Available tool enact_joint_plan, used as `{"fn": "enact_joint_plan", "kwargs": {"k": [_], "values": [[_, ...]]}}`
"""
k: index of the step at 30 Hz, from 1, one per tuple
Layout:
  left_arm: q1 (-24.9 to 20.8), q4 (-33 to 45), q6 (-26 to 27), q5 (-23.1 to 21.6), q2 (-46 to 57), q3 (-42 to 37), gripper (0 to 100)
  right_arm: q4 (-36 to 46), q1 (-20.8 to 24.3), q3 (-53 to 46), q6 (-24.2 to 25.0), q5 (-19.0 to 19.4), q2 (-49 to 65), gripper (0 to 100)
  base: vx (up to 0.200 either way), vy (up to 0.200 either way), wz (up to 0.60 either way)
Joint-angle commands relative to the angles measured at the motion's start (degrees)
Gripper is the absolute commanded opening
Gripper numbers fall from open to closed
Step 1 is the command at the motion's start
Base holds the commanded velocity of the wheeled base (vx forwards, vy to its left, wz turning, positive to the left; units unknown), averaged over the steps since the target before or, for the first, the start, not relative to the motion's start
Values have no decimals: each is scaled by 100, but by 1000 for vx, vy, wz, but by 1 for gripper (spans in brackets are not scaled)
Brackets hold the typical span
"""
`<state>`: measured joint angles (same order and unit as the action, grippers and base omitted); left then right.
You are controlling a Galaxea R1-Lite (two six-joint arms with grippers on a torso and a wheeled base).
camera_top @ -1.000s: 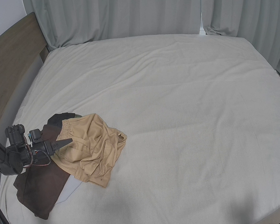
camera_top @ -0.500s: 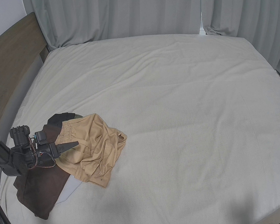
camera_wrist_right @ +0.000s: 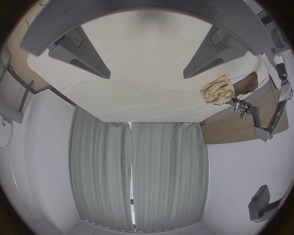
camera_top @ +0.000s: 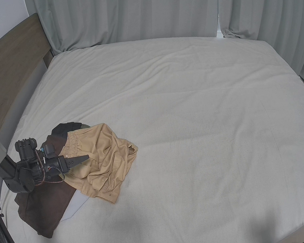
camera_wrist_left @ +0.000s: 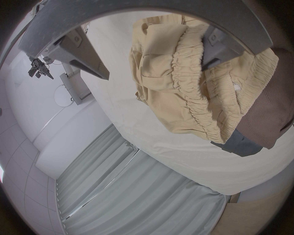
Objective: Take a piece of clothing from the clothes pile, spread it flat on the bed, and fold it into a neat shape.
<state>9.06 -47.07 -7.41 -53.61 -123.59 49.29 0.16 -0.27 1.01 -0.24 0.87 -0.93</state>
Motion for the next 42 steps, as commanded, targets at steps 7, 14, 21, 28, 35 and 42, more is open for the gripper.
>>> {"fn": "enact_joint_plan", "kwargs": {"k": [7, 14, 21, 28, 35, 42], "values": [[0, -4, 3, 0, -25, -16, 0, 2, 0, -92, -2, 1, 93, 100, 0, 0, 0], [0, -4, 3, -61, 177, -139, 0, 2, 0, -92, -2, 1, 93, 100, 0, 0, 0], [-9, 57, -111, -61, 836, -481, 0, 2, 0, -92, -2, 1, 93, 100, 0, 0, 0], [-9, 66, -138, -44, 1434, -974, 0, 2, 0, -92, -2, 1, 93, 100, 0, 0, 0], [35, -4, -445, -61, 2076, -1457, 0, 2, 0, -92, -2, 1, 93, 100, 0, 0, 0], [-53, -22, -445, -61, 2234, -1729, 0, 2, 0, -101, -2, 1, 93, 100, 0, 0, 0]]}}
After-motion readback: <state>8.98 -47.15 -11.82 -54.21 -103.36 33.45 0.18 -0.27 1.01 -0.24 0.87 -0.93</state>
